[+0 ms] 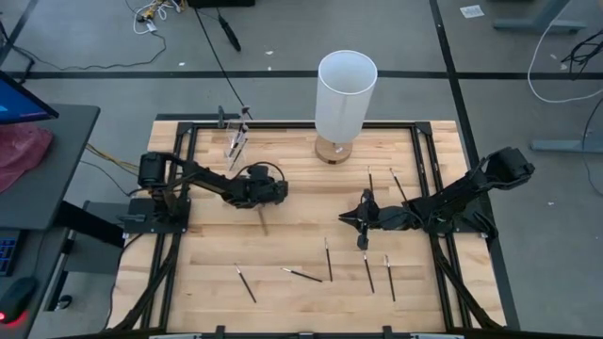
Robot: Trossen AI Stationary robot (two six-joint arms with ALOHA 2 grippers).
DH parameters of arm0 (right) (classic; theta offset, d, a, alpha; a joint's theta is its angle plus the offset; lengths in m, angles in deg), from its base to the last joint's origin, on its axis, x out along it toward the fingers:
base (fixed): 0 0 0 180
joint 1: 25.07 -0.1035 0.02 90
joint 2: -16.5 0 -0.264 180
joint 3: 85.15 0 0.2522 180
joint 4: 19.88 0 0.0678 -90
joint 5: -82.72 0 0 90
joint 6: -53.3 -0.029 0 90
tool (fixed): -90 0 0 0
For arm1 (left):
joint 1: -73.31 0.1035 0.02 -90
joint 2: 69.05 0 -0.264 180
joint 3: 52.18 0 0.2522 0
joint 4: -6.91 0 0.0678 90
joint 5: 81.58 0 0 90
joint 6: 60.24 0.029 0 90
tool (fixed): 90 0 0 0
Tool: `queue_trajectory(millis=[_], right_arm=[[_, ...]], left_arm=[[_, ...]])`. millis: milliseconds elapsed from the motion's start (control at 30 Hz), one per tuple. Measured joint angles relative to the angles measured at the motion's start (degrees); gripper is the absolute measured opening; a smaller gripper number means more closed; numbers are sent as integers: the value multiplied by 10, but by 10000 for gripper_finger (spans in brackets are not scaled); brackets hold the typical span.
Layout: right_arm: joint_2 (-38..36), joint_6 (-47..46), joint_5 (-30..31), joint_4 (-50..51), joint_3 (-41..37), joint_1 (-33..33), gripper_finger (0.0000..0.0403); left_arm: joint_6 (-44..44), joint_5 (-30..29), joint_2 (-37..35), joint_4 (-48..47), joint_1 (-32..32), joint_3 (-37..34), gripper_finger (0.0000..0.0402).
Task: Put items in baskets/containers
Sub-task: Put the black eyeshadow brush into the transparent organizer
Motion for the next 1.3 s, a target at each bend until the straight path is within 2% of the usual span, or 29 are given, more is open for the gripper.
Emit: queue_trajectory(millis=[100, 333, 733, 1100, 1300], right_arm=[[0, 0, 0, 0, 0, 0, 43], [0, 1, 0, -1, 0, 0, 43], [0, -1, 0, -1, 0, 0, 43], [0, 1, 0, -2, 0, 0, 43], [0, 0, 0, -2, 0, 0, 43]], left_arm=[[20, 17, 1, 32, -1, 1, 9], [68, 46, 2, 73, -11, 1, 10], [122, 96, 1, 113, -69, 1, 3], [220, 83, 2, 130, -148, 0, 2], [222, 59, 2, 129, -162, 0, 7]])
